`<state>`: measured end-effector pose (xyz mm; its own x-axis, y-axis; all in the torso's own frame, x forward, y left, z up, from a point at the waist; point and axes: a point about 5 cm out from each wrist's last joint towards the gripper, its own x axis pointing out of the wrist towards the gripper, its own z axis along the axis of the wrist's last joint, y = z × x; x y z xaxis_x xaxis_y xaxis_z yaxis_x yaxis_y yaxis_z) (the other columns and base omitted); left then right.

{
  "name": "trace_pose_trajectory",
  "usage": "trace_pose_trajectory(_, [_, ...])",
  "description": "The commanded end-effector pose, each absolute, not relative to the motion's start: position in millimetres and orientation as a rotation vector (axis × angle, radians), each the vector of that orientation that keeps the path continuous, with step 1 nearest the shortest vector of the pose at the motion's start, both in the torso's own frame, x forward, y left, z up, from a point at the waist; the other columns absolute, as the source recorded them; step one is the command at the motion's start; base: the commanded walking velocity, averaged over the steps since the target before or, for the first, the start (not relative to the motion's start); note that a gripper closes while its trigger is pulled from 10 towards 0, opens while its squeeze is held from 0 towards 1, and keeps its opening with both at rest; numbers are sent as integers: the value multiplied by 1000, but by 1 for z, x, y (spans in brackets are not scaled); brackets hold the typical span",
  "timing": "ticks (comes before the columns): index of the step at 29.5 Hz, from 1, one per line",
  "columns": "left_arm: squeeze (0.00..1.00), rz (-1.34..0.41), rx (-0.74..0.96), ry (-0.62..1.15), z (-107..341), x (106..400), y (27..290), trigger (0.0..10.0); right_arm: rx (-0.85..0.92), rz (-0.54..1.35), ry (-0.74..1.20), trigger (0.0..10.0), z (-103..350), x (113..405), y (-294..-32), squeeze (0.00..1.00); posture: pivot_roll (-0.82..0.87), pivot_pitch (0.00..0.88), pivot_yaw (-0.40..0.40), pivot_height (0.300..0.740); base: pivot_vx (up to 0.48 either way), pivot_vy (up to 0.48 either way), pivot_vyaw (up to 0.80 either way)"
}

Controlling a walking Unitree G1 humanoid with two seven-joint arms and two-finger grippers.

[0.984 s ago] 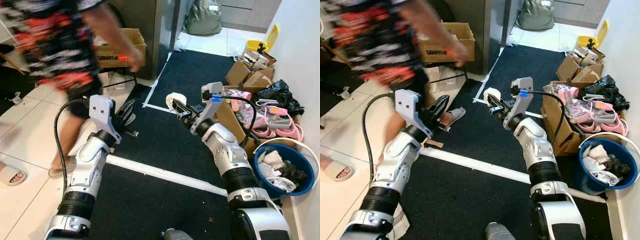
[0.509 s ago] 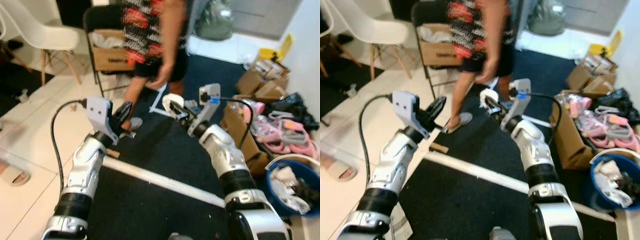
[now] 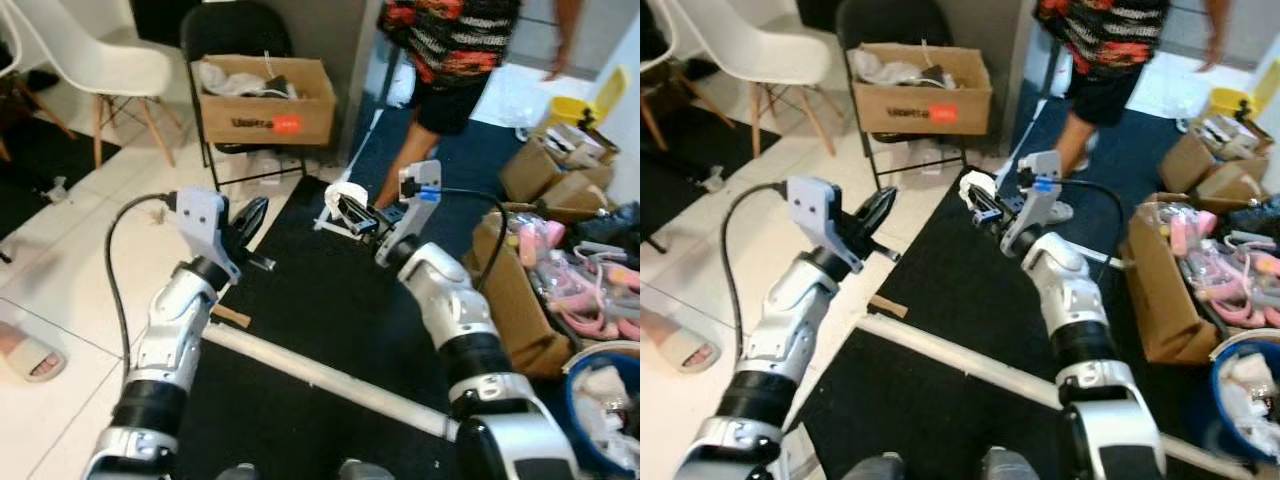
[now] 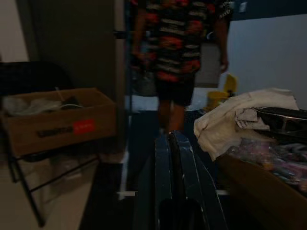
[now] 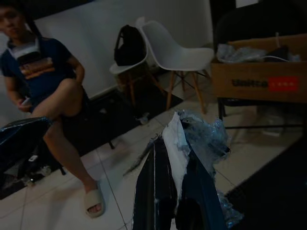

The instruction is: Picking trash to rubbish bin

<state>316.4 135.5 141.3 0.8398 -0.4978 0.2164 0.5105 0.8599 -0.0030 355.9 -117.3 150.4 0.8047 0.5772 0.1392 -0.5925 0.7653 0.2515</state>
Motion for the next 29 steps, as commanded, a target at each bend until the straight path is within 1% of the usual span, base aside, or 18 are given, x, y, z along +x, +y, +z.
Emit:
trace_pose_trajectory(1, [0, -540, -58, -193, 137, 316, 134, 10000, 292, 619, -55, 10000, 150, 356, -123, 0, 37, 0, -23, 740, 330, 0, 0])
trace_pose_trajectory(29, [0, -547, -61, -191, 135, 316, 133, 10000, 283, 624, -55, 10000, 149, 356, -123, 0, 36, 0, -26, 740, 333, 0, 0])
